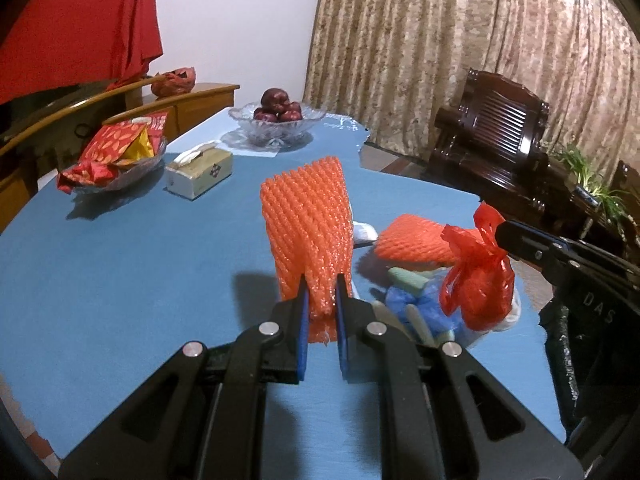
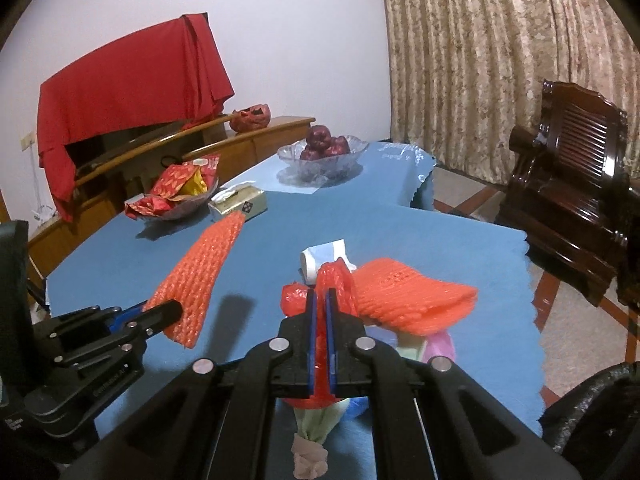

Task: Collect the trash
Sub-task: 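Drop the red bag and foam net into the bin, opening both tools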

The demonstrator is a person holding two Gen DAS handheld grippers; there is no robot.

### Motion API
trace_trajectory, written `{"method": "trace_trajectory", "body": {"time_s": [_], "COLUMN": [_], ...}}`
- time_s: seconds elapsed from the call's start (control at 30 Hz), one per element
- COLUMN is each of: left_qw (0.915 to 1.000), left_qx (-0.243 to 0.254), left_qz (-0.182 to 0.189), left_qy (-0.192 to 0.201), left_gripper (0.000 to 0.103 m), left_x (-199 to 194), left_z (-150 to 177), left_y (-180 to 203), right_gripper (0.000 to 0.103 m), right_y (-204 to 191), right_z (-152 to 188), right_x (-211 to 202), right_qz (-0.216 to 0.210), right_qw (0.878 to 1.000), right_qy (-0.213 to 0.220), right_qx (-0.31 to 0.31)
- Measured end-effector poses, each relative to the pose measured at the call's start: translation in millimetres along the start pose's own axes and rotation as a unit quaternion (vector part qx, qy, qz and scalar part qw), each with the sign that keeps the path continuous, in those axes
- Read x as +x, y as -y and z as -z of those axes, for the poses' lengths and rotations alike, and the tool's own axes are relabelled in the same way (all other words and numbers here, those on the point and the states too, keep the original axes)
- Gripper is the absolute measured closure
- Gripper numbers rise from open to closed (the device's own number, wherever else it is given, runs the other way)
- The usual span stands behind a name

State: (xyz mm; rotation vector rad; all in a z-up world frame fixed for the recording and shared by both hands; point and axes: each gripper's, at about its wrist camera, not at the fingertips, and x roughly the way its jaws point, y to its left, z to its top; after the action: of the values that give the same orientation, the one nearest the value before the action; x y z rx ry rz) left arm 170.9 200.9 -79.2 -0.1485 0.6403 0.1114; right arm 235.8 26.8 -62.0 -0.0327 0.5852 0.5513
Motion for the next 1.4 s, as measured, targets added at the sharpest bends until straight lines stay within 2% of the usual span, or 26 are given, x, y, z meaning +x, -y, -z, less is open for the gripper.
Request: {"method": "trace_trajectory", "body": {"time_s": [0.5, 0.8, 1.0, 1.23, 1.4], "left_qw": [0.9975, 0.9896, 0.9792, 0.9600, 0.9465], "left_qx": [0.039, 0.074, 0.103, 0.141, 0.163], "left_qz": [0.057, 0.123, 0.174, 0.240, 0.274], "left_qy": [0.018, 0.008, -0.009, -0.033, -0.050], "left_gripper": [0.092, 0.092, 0.092, 0.092, 0.092], "left_x": [-26, -30, -23, -8, 4], "left_z": [-11, 0, 18, 40, 57], "left_y": [65, 133, 187, 254, 295], "right_gripper": [0.099, 0.099, 0.099, 0.099, 0.099], "right_y": [42, 95, 143, 198, 228], "right_z": [3, 31, 59, 97, 119], "right_x": [-67, -124, -159, -192, -201], "right_qz": [0.030, 0.096, 0.154, 0.230, 0.263], "right_qw": [0.999, 0.994, 0.984, 0.966, 0.954], "right_qy": [0.022, 0.026, 0.019, 0.002, -0.014], "right_qx": [0.028, 0.055, 0.087, 0.122, 0.145]}}
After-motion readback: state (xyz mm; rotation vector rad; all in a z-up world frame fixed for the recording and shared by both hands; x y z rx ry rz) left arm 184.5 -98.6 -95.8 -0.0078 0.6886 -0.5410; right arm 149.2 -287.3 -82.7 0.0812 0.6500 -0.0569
